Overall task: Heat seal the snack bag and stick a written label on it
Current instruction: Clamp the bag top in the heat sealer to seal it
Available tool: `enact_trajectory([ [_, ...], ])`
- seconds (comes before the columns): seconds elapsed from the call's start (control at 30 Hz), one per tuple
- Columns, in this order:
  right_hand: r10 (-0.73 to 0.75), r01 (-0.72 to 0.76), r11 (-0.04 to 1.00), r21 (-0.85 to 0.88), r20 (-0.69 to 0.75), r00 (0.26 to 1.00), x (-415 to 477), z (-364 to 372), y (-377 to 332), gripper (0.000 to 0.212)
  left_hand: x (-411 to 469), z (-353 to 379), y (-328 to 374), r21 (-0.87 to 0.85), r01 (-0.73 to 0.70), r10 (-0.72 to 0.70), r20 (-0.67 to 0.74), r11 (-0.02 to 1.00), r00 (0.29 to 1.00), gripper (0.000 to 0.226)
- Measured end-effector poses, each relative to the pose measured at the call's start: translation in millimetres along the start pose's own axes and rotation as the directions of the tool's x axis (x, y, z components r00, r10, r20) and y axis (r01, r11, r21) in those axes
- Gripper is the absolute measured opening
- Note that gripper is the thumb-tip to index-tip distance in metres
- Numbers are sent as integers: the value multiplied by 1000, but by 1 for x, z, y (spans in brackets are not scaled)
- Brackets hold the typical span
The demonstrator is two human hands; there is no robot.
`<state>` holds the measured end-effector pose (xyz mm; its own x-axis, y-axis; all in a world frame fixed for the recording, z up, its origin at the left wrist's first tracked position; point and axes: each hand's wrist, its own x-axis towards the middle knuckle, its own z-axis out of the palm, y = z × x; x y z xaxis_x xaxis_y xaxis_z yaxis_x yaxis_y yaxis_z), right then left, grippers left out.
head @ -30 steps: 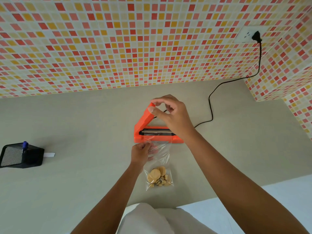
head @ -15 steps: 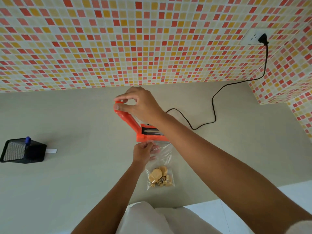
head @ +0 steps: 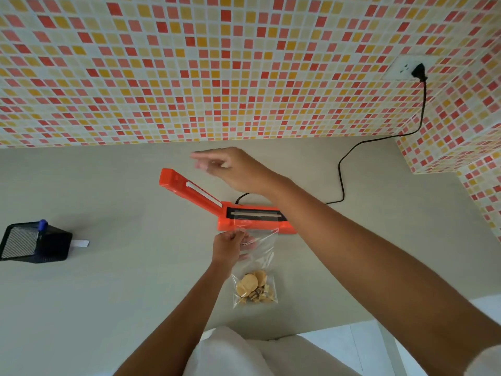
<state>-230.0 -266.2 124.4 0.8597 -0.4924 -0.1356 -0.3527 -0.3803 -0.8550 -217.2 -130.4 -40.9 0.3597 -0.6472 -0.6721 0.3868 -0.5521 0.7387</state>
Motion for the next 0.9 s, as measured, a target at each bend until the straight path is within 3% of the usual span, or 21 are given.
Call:
enact_trajectory([
  [0.07, 96, -67, 987, 145, -199, 975, -24, -9, 25, 30, 0, 0, 0, -1, -4, 4, -1, 1000, 1000, 21],
  [0.17, 330, -203, 925, 322, -414, 848, -73, -8, 79, 20, 1, 0, -1, -2, -1, 1, -2, 1000, 1000, 21],
  [0.3, 617, -427, 780, 457, -453, 644, -137, 26, 144, 21, 2, 1, -1, 5, 8, -8, -11, 1000, 1000, 20],
  [0.37, 682, -500, 730, 466, -440, 584, -156, 44, 158, 21, 2, 1, -1, 10, 3, -3, -8, 1000, 1000, 20],
  [0.53, 684, -526, 727, 441, -403, 608, -164, 76, 160, 17, 0, 1, 2, 23, 2, -2, -6, 1000, 1000, 21],
  [0.9, 653, -358, 727, 586, -428, 625, -147, 76, 149, 12, -2, 2, 7, 11, 19, -18, -13, 1000, 1000, 22],
])
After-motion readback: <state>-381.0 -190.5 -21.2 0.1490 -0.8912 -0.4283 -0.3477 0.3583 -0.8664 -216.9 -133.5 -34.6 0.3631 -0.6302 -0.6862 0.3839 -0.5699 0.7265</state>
